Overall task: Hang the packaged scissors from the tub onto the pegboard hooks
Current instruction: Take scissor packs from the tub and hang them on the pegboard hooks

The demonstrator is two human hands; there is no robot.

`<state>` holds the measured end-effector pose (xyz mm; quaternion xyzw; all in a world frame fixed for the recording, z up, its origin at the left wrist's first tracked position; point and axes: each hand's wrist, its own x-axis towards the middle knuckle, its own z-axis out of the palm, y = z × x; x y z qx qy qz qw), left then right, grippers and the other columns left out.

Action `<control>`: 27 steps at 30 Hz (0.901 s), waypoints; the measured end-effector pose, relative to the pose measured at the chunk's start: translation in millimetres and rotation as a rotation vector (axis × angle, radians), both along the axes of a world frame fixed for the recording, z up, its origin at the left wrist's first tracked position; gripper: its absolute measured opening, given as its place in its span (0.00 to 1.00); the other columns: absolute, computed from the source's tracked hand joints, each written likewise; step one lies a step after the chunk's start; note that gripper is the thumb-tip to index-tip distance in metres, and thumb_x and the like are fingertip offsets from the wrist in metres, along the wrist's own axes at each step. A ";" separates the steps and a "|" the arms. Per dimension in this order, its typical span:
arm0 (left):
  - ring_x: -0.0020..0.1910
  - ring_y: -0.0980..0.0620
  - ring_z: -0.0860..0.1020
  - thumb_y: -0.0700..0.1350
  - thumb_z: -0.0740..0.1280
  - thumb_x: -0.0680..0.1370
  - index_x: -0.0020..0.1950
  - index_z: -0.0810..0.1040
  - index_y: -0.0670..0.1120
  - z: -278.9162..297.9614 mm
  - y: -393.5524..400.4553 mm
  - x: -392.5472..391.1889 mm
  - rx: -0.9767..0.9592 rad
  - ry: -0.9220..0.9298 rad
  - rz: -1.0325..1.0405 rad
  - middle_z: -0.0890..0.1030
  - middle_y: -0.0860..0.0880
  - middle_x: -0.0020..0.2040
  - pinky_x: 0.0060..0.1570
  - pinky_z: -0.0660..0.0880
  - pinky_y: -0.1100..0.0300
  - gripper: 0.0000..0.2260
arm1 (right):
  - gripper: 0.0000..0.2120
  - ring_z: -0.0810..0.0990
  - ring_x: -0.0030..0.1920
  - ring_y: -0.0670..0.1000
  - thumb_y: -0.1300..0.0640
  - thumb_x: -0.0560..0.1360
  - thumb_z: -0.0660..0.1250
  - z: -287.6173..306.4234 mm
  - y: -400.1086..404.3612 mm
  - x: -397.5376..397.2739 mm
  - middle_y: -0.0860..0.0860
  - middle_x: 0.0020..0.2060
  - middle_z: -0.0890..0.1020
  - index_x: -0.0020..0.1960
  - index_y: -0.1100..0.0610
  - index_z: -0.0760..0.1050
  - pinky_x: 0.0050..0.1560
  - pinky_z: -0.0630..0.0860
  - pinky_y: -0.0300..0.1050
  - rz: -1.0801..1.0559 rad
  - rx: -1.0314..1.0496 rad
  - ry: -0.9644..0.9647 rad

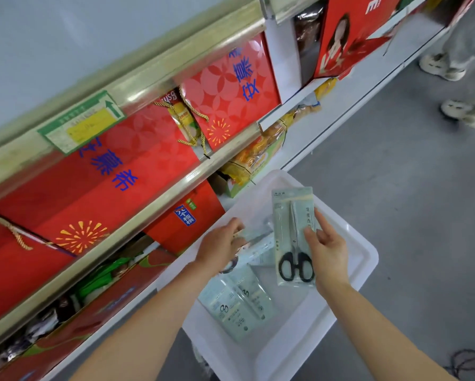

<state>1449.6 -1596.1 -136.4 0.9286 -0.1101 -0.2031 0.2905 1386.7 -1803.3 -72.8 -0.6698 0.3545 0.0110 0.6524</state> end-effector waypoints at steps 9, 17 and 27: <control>0.61 0.50 0.79 0.42 0.68 0.79 0.70 0.71 0.60 158.3 37.2 -8.9 -0.875 -0.309 0.784 0.80 0.49 0.63 0.60 0.77 0.48 0.23 | 0.22 0.76 0.30 0.48 0.65 0.78 0.67 126.7 61.1 55.3 0.51 0.32 0.78 0.69 0.49 0.75 0.38 0.76 0.31 0.131 0.076 -0.354; 0.64 0.61 0.74 0.43 0.69 0.78 0.69 0.70 0.66 313.6 87.9 -3.0 -0.962 -0.729 0.950 0.76 0.56 0.68 0.65 0.69 0.66 0.24 | 0.21 0.76 0.44 0.47 0.62 0.78 0.68 251.9 142.5 83.3 0.51 0.42 0.79 0.65 0.42 0.77 0.57 0.73 0.47 0.279 0.177 -0.687; 0.59 0.48 0.77 0.42 0.69 0.78 0.68 0.72 0.66 436.8 163.2 -35.2 -0.939 -1.066 1.036 0.80 0.41 0.60 0.56 0.71 0.63 0.24 | 0.19 0.74 0.40 0.50 0.63 0.78 0.67 373.9 226.7 71.5 0.54 0.39 0.76 0.65 0.47 0.78 0.48 0.73 0.45 0.368 0.303 -0.922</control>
